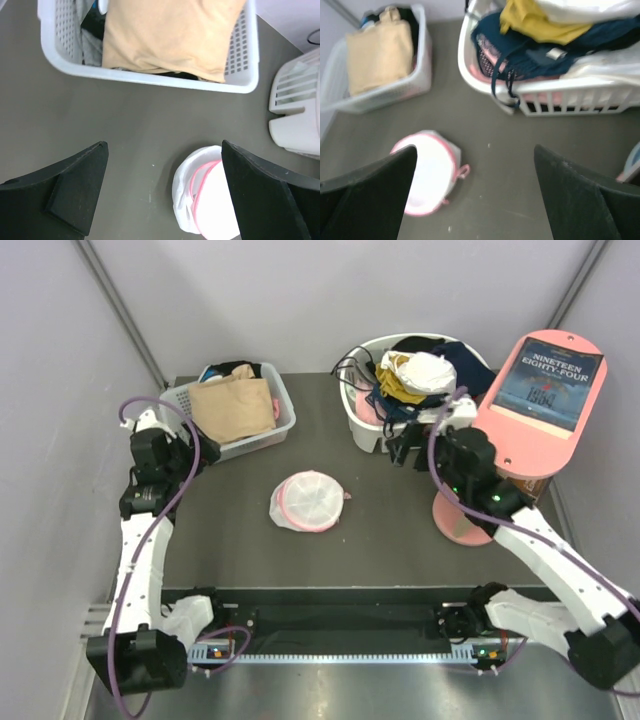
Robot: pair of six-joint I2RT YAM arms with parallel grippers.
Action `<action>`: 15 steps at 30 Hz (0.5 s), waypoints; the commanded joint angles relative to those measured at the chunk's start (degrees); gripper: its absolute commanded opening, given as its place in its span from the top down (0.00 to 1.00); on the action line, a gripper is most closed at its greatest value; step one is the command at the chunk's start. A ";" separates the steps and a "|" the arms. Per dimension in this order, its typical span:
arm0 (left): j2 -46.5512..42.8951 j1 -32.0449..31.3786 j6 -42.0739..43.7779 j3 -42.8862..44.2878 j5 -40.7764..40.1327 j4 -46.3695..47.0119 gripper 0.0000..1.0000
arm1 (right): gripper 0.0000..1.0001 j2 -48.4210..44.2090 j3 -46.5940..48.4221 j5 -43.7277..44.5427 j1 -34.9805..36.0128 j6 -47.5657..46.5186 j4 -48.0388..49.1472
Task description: Unzip the laundry bag and remove the bra
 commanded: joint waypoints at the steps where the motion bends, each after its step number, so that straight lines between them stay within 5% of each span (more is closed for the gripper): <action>1: 0.05 0.34 5.48 4.49 3.85 -2.12 0.01 | 0.00 -7.38 0.86 10.56 -1.54 -5.68 -5.17; 15: -1.80 0.33 11.11 5.99 7.63 -3.09 0.01 | 0.00 -11.43 0.51 12.07 -2.07 -7.80 -4.74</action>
